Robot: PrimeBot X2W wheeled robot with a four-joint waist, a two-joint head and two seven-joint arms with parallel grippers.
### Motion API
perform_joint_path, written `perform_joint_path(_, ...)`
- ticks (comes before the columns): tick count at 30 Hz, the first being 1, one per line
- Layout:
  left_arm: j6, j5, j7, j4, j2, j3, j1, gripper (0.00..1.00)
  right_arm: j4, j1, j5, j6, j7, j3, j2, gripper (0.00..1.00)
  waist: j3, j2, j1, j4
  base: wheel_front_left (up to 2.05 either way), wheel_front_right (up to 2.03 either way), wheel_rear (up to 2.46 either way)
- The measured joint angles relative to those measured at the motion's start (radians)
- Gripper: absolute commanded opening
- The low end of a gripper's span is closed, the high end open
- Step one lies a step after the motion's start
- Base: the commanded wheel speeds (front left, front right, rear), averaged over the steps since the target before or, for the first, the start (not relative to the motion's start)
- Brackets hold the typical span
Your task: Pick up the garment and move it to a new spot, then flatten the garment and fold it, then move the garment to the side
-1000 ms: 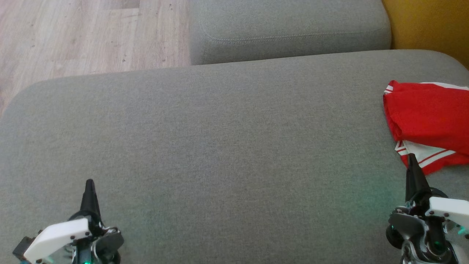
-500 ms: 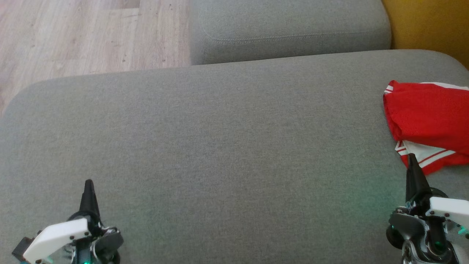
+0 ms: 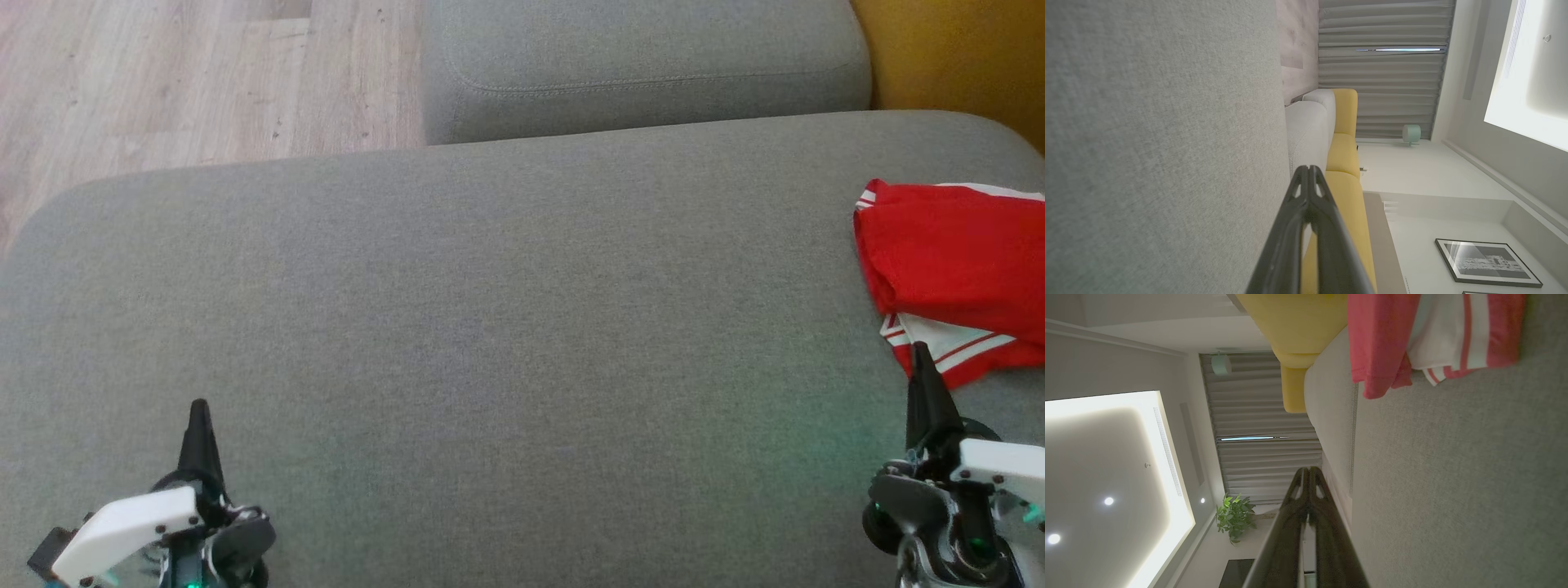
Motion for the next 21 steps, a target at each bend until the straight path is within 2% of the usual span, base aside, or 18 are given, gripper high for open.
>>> perform_joint_path(21,0.000,0.008,0.001,0.000,-0.003,0.003,0.000,0.00,0.000,0.000,-0.002,0.000,0.002,-0.005,0.001,0.00,0.000,0.0000,0.0000,0.000,0.00,0.00,0.00)
